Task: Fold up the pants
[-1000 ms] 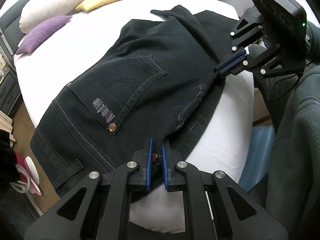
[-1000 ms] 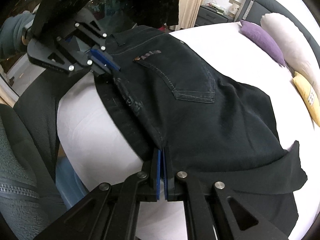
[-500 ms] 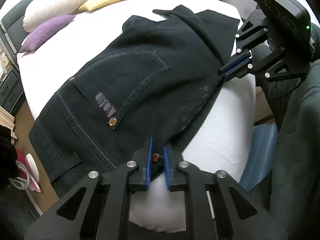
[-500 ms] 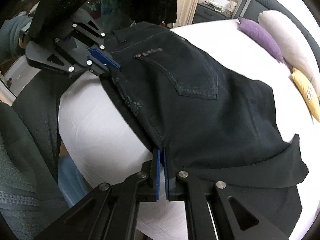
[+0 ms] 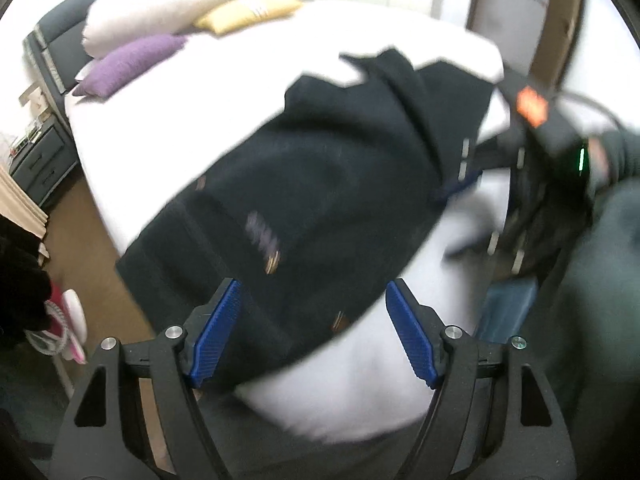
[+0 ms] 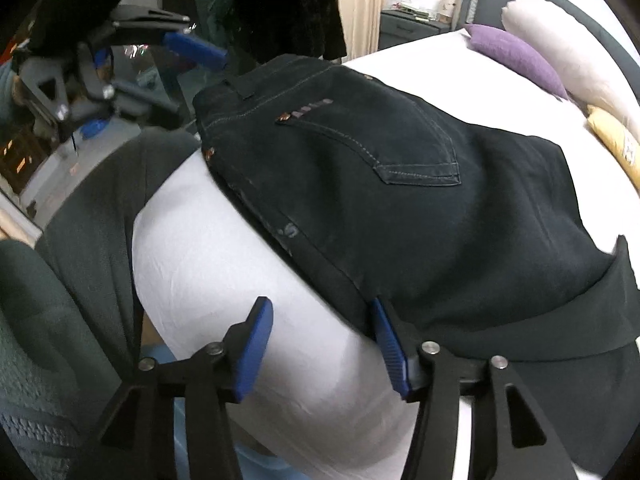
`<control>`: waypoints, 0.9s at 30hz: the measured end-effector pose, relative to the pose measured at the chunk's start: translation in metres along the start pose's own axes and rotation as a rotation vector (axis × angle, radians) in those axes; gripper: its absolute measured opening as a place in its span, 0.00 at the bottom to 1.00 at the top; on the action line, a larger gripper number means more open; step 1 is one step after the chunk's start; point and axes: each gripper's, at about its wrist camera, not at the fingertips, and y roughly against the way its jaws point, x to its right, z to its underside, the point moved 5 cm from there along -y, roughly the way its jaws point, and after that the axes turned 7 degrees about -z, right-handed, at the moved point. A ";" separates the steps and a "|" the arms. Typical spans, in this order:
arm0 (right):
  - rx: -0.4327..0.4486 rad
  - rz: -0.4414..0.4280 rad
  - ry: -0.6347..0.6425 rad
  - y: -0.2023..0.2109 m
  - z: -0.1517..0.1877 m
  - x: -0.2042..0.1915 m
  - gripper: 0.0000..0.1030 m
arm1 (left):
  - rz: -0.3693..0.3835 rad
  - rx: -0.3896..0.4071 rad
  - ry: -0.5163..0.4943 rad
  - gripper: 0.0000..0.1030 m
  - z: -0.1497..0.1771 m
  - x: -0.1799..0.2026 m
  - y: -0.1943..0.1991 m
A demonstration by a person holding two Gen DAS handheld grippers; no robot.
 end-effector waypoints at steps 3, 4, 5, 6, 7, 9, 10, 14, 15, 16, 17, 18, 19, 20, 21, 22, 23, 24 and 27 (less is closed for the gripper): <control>0.039 -0.045 -0.068 0.011 0.002 0.002 0.54 | 0.062 0.045 0.029 0.72 -0.035 0.022 -0.020; 0.059 -0.059 -0.107 0.018 0.004 0.009 0.54 | 0.076 0.045 0.032 0.72 -0.040 0.028 -0.028; 0.082 -0.068 -0.159 0.027 0.006 0.019 0.54 | 0.092 0.046 0.034 0.72 -0.050 0.036 -0.041; 0.110 -0.073 -0.216 0.037 0.009 0.032 0.54 | 0.102 0.044 0.040 0.72 -0.058 0.042 -0.056; 0.134 -0.070 -0.262 0.047 0.012 0.044 0.54 | 0.107 0.031 0.051 0.72 -0.062 0.046 -0.068; 0.196 -0.035 -0.395 0.073 0.023 0.081 0.54 | 0.118 -0.045 0.093 0.72 -0.067 0.052 -0.103; 0.221 -0.022 -0.454 0.083 0.026 0.097 0.54 | 0.117 -0.082 0.103 0.72 -0.066 0.056 -0.118; 0.340 0.085 -0.694 0.132 0.035 0.181 0.54 | 0.074 -0.148 0.097 0.71 -0.063 0.062 -0.144; 0.359 0.114 -0.738 0.142 0.033 0.201 0.54 | 0.083 -0.150 0.107 0.68 -0.067 0.061 -0.142; 0.371 0.129 -0.766 0.148 0.032 0.215 0.54 | 0.108 -0.128 0.144 0.64 -0.076 0.056 -0.136; 0.382 0.145 -0.793 0.152 0.025 0.233 0.54 | 0.141 -0.097 0.186 0.62 -0.086 0.052 -0.130; 0.380 0.163 -0.806 0.154 0.018 0.247 0.54 | 0.155 -0.074 0.211 0.62 -0.093 0.049 -0.126; 0.369 0.202 -0.819 0.153 0.007 0.267 0.54 | 0.157 -0.043 0.241 0.62 -0.104 0.044 -0.125; 0.360 0.230 -0.828 0.150 -0.001 0.281 0.54 | 0.155 -0.029 0.264 0.62 -0.112 0.041 -0.128; 0.337 0.251 -0.847 0.144 -0.009 0.299 0.55 | 0.163 -0.025 0.285 0.62 -0.119 0.039 -0.134; 0.307 0.262 -0.877 0.134 -0.015 0.316 0.55 | 0.168 -0.025 0.302 0.62 -0.122 0.037 -0.139; 0.284 0.266 -0.899 0.127 -0.016 0.328 0.55 | 0.169 -0.030 0.326 0.62 -0.127 0.035 -0.151; 0.257 0.270 -0.921 0.117 -0.020 0.338 0.55 | 0.170 -0.039 0.336 0.62 -0.125 0.035 -0.158; 0.183 0.319 -0.975 0.088 -0.027 0.378 0.55 | 0.171 -0.099 0.378 0.57 -0.116 0.032 -0.194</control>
